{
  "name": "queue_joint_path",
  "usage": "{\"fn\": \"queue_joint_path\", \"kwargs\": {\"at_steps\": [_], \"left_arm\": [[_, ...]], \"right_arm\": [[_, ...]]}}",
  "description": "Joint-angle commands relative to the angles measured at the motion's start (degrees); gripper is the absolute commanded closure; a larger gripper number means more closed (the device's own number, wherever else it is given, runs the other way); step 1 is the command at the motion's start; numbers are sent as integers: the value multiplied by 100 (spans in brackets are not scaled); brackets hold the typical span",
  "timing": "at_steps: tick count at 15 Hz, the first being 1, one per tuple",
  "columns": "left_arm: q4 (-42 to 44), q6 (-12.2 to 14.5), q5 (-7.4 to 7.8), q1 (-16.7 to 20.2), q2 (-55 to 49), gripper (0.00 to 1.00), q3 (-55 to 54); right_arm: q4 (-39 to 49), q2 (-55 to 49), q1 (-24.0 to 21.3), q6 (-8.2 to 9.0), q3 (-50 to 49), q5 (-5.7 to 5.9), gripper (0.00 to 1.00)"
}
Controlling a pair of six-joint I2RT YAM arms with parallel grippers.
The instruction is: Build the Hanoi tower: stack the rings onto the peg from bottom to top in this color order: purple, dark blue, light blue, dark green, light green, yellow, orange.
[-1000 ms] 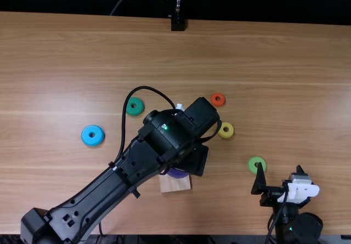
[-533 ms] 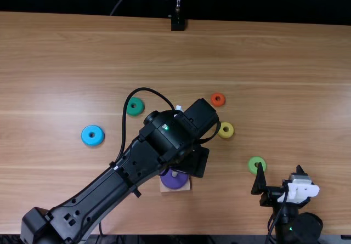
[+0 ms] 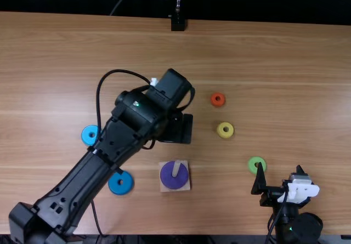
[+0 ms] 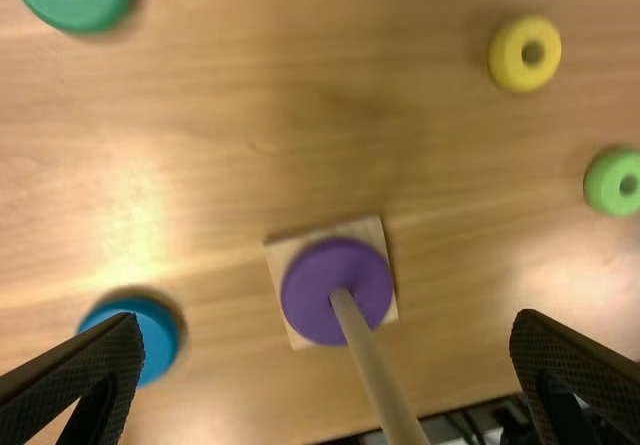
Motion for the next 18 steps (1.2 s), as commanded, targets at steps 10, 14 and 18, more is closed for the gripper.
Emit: {"fn": "queue_joint_path", "kwargs": {"at_steps": [10,14,18], "left_arm": [[204,1666,478,1118,-1500,0,-2864],[668,1888,478,1171,-1615,0,-3515],[710,3312,405,1171,-1606,0,-4077]], "right_arm": [[-346,-73,46,29,-363,163,0],[-346,-73,46,29,-363,163,0],[-346,-73,46,29,-363,163,0]]}}
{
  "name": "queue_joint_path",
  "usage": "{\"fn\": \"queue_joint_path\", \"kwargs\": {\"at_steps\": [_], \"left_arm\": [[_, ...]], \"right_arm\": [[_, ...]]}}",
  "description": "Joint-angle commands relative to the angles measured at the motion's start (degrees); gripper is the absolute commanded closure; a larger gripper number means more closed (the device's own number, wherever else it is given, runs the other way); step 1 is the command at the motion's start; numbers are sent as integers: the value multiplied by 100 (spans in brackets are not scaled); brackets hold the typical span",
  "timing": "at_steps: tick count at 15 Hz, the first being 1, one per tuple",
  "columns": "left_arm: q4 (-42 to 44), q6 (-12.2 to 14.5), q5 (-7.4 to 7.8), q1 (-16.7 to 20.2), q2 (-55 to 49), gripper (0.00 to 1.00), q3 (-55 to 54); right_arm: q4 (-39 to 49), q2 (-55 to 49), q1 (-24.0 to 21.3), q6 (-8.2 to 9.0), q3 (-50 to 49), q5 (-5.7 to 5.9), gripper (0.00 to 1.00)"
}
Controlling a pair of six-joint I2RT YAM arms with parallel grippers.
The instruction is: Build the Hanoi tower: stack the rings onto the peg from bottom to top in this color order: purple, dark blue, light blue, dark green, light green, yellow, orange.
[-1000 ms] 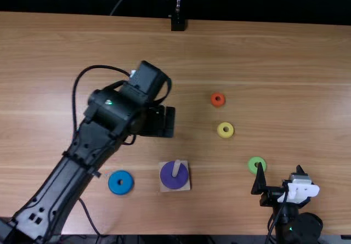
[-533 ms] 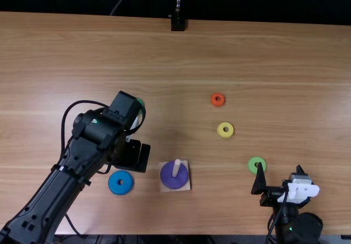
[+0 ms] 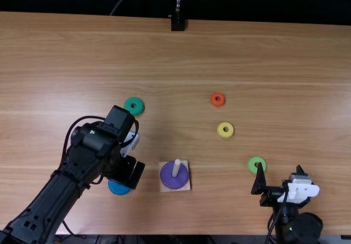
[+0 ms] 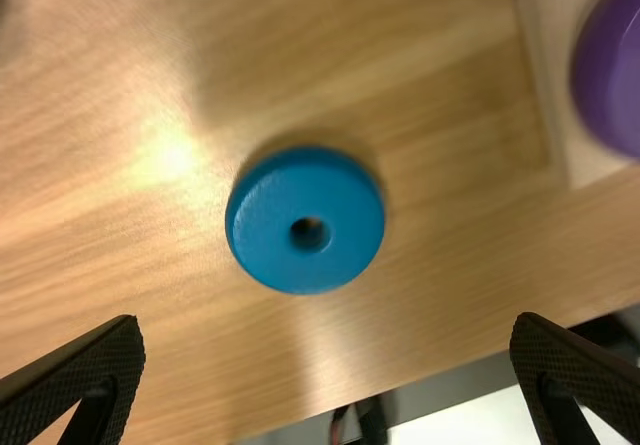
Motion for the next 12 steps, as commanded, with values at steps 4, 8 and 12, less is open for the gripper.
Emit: {"fn": "queue_joint_path", "kwargs": {"at_steps": [4,8,12], "left_arm": [[1043,429,-88,28,-71,0,-747],[1201,397,-763,19,-1,0,-844],[1212,-88,-837,-60,104,0,-1081]], "right_arm": [[-346,-73,46,33,-363,161,0],[-346,-73,46,33,-363,161,0],[-346,-73,46,33,-363,172,0]]}}
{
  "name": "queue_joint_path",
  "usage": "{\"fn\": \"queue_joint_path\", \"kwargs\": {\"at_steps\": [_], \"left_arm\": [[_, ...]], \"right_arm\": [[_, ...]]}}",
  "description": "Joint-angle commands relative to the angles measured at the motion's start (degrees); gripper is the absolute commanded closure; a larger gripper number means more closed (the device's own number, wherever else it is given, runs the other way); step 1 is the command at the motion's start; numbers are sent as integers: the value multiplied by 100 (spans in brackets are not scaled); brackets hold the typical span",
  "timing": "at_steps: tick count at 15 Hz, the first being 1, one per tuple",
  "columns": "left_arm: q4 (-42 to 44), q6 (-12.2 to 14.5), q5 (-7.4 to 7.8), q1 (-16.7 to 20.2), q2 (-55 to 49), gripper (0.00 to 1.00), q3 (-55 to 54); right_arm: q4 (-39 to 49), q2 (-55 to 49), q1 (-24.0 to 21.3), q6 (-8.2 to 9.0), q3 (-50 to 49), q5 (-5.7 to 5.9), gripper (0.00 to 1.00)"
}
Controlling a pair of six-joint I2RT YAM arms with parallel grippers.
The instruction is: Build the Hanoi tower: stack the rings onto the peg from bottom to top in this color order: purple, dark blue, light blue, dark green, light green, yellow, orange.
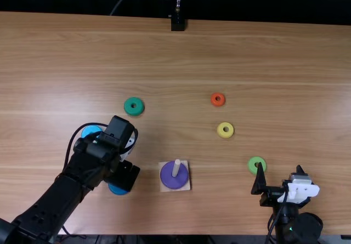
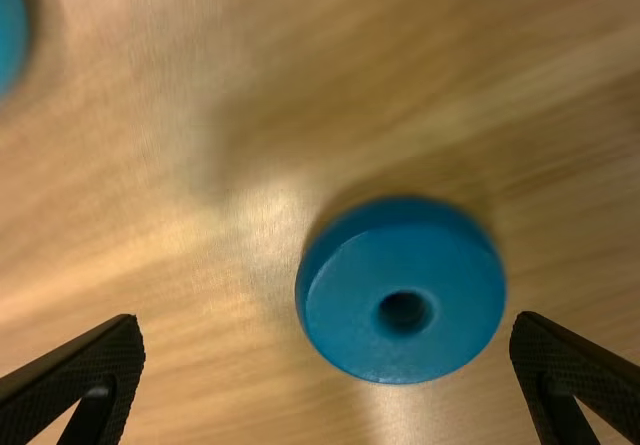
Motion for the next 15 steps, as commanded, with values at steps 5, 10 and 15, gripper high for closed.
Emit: {"fn": "queue_joint_path", "kwargs": {"at_steps": [5,10,15], "left_arm": [[24,-187,-38,-203,234,0,-188],[87,-409,-6,-388,287,0,-249],[119,-535,36,-502,278,0,-258]], "right_arm": [[-346,-73,46,31,-363,168,0],[-346,-73,46,31,-363,168,0],[-346,-73,46,31,-363,168,0]]}}
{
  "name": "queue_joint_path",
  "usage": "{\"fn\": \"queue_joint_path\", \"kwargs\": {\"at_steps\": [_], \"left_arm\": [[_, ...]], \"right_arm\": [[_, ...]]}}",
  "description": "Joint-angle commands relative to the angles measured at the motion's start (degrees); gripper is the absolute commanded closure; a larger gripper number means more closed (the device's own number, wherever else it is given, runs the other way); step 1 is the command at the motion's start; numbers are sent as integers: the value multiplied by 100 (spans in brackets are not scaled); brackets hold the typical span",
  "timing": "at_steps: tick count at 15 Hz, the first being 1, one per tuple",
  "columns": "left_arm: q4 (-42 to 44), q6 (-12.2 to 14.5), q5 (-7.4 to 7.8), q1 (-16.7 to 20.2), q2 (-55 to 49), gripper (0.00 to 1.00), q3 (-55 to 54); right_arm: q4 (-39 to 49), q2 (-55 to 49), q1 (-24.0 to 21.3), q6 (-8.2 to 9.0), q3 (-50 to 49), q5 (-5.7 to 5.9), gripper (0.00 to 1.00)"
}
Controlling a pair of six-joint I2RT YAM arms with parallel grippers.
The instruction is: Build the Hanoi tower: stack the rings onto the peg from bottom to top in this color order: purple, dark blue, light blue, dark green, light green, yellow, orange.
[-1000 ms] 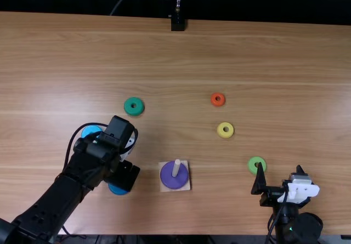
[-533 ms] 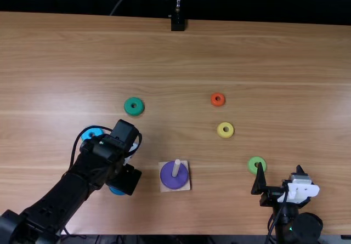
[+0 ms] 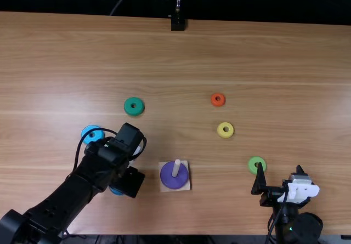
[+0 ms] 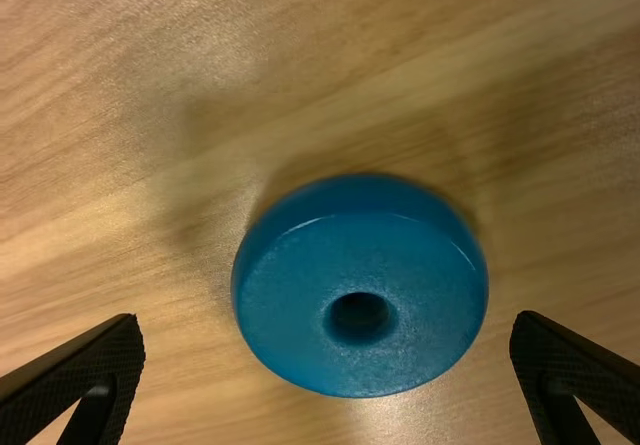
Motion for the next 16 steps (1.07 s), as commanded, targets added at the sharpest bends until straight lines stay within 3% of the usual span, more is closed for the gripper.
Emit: {"fn": "queue_joint_path", "kwargs": {"at_steps": [1,16], "left_arm": [[16,-177,47,-89,62,0,-140],[586,-177,47,-141,158,0,-553]], "right_arm": [[-342,-73,46,31,-363,165,0],[-342,-73,46,31,-363,176,0]]}}
